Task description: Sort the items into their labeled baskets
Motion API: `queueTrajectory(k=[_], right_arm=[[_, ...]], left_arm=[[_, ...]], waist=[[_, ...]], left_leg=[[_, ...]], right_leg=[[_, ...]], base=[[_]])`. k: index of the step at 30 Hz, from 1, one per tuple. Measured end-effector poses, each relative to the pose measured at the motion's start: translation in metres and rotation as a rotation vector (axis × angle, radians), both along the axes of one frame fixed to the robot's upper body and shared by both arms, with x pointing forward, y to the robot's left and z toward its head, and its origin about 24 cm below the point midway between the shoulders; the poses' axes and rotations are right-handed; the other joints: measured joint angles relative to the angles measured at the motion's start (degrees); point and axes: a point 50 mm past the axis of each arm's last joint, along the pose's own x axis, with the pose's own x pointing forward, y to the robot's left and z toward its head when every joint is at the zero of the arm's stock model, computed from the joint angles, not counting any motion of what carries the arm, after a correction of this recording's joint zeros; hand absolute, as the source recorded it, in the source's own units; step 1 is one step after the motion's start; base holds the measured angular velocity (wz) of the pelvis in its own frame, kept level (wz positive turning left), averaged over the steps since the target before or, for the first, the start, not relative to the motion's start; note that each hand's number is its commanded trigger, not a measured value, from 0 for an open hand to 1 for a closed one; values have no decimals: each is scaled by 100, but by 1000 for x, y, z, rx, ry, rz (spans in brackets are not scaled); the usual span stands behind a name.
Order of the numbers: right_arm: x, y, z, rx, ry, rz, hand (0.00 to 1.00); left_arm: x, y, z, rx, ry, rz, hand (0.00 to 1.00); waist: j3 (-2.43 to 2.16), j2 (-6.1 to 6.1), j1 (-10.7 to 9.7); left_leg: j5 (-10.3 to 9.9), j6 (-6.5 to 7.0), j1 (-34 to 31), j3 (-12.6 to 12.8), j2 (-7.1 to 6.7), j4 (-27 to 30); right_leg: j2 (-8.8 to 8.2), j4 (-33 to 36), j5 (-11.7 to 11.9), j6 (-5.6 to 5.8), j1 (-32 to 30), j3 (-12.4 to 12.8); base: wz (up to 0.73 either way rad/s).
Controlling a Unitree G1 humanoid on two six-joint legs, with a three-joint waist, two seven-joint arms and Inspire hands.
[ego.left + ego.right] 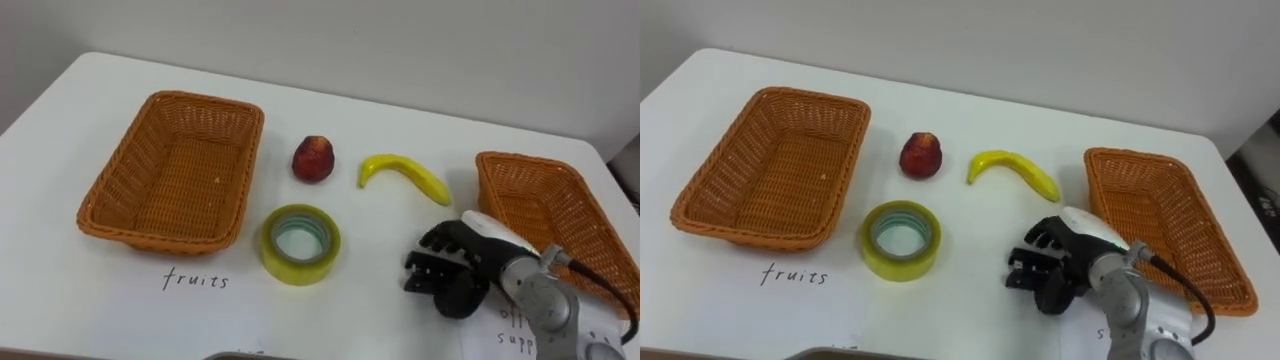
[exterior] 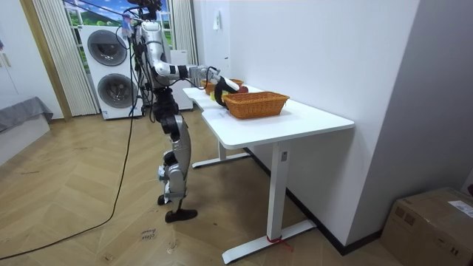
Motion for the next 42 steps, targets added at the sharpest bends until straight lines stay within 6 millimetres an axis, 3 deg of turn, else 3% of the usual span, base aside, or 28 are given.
queueTrajectory(k=[26,31,35,38,42], right_arm=[[1,4,1,-11,-20,8,100],[1,2,2,13,-42,-4,100],[2,1,13,53,-70,10,100],[3,7,24,135,-122,43,100],[5,7,42,225,-224,63,100]], left_arm=[[-6,0,1,40,6,-12,0],[-2,-4,0,27,-6,-22,0],[-7,-6,-3,9,-2,-2,0],[-15,-4,-5,9,32,18,0],[-20,-1,-6,5,35,41,0]], waist=[[-5,59,-31],[4,116,-28],[56,228,-84],[69,270,-192],[71,202,-225]], left_leg=[[4,-5,5,1,-1,-13],[4,-5,35,40,-1,-22],[7,0,0,66,-4,-31],[21,-4,-27,90,-2,-66],[31,-5,-17,100,-1,-104]], right_leg=[[4,-4,0,0,-5,1],[6,-1,0,-1,4,49],[7,10,2,1,-41,94],[8,15,2,1,-99,106],[3,-3,1,2,-107,128]], base=[[0],[-4],[-3],[-2],[0]])
